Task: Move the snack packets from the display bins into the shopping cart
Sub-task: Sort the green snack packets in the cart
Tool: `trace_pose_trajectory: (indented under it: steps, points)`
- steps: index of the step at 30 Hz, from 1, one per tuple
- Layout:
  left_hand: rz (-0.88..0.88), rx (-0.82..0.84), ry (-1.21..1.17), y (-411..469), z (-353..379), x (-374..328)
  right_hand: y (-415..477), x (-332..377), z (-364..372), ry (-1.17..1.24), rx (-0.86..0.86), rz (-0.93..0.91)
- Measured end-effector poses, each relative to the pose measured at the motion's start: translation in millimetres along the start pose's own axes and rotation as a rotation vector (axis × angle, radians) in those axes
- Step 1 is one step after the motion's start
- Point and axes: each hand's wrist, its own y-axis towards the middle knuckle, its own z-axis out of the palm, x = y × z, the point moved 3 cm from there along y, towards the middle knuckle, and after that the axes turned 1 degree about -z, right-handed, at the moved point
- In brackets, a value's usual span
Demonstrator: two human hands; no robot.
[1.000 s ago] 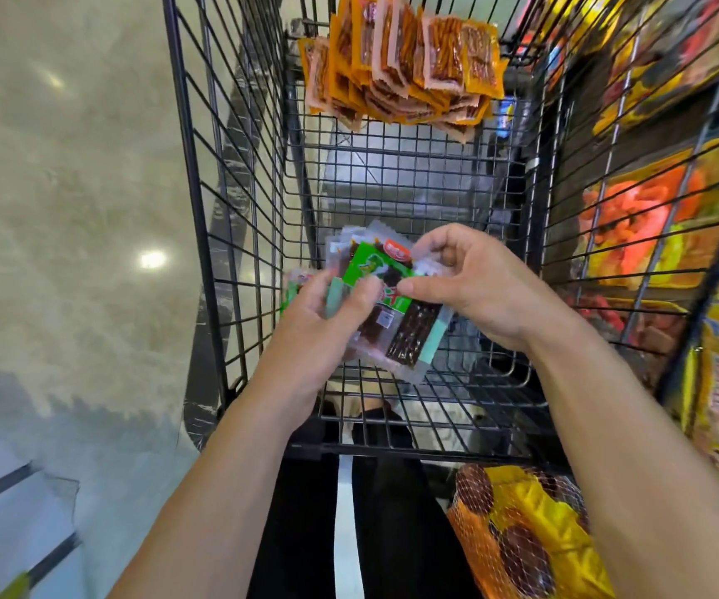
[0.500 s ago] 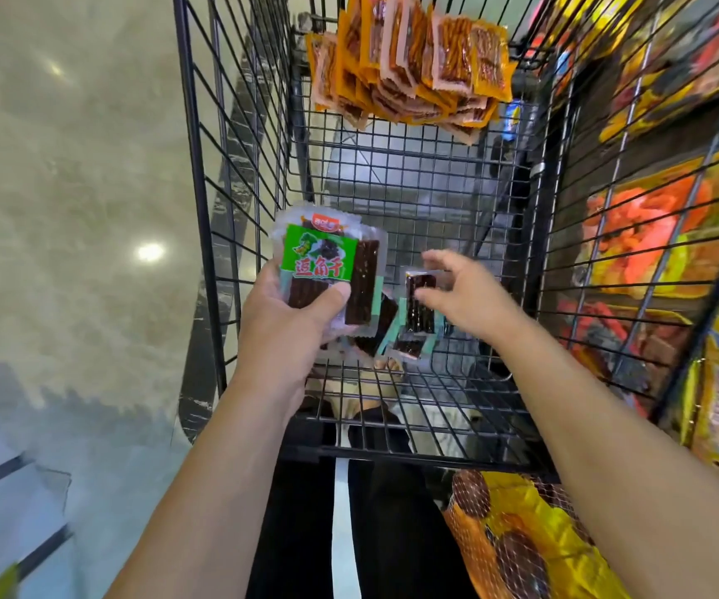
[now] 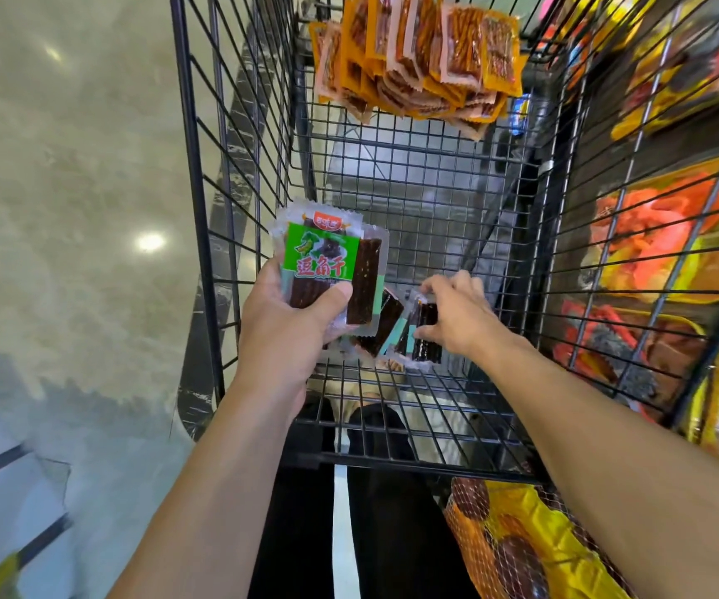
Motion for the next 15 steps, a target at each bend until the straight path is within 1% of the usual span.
trace_pose_trajectory:
  steps: [6,10,13,15]
  points:
    - [-0.003,0.004,0.023,1.7,-0.8,1.0,6.4,-2.3,-1.5,0.018,0.010,-0.034]
    - [-0.004,0.003,0.010,3.2,-0.6,3.4,5.8,-10.9,-3.0,0.230,0.053,0.049]
    - [-0.009,0.012,0.003,2.8,0.2,3.2,2.2,-15.9,-3.3,0.317,0.097,0.021]
    - [-0.015,0.019,0.005,0.8,1.3,1.6,-4.9,-19.0,-3.9,0.347,0.073,0.011]
